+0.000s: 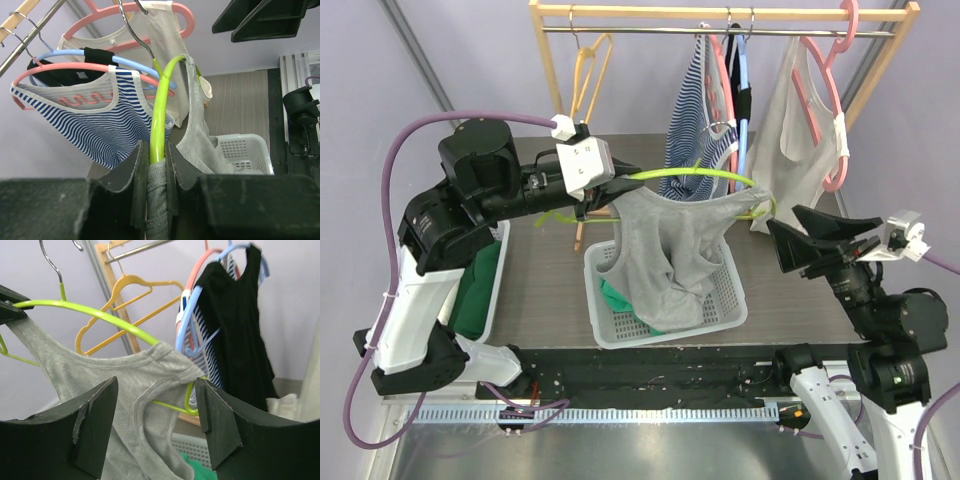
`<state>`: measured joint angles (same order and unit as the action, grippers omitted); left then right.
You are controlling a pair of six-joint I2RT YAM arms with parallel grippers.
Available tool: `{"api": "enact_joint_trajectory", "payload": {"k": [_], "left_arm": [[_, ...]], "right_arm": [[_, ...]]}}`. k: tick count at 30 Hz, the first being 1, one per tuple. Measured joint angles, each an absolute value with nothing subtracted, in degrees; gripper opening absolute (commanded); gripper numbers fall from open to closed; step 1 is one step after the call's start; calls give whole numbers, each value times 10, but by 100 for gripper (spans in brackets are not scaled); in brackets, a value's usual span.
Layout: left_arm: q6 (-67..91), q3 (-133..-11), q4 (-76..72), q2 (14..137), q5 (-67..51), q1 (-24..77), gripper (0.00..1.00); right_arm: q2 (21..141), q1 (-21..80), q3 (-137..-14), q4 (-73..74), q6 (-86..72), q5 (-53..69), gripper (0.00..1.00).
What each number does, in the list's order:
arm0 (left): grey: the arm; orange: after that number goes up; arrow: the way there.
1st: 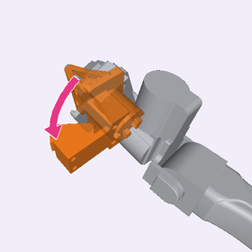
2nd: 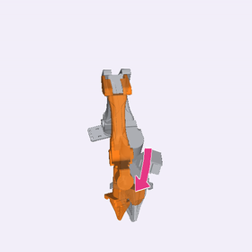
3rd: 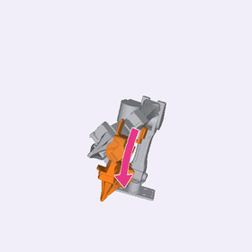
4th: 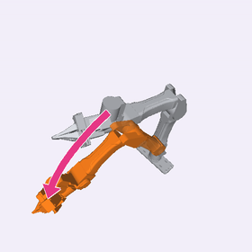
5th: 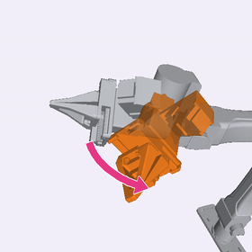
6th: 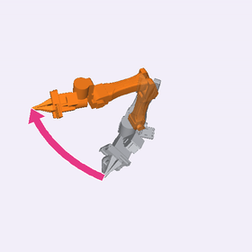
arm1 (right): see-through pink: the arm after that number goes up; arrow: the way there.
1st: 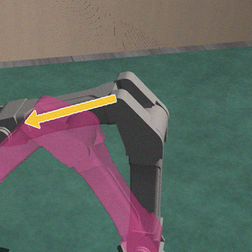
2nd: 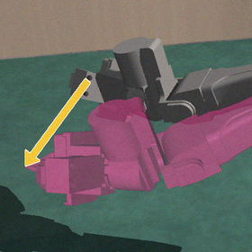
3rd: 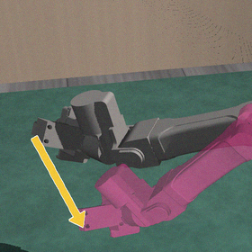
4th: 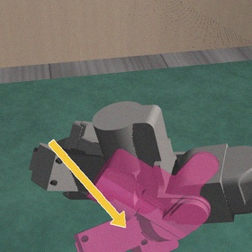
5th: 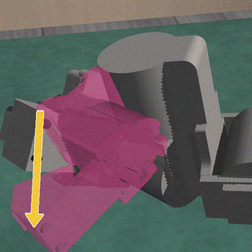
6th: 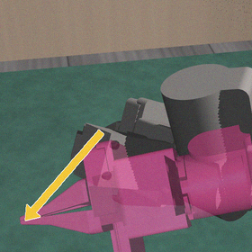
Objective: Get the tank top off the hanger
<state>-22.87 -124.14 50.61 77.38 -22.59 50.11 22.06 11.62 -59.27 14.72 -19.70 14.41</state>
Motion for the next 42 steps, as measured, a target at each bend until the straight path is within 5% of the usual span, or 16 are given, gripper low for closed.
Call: {"api": "enact_joint_trajectory", "payload": {"k": [9,22,35,42], "left_arm": [[-232,-1256,514,785,-227,501,0],[-232,-1264,522,790,-232,501,0],[-233,-1265,530,790,-236,501,0],[-243,-1265,534,790,-236,501,0]], "right_arm": [[238,116,-463,22,-360,209,66],[281,116,-428,-109,-443,227,63],[297,116,-426,-143,-461,227,9],[270,116,-467,-64,-432,157,1]]}}
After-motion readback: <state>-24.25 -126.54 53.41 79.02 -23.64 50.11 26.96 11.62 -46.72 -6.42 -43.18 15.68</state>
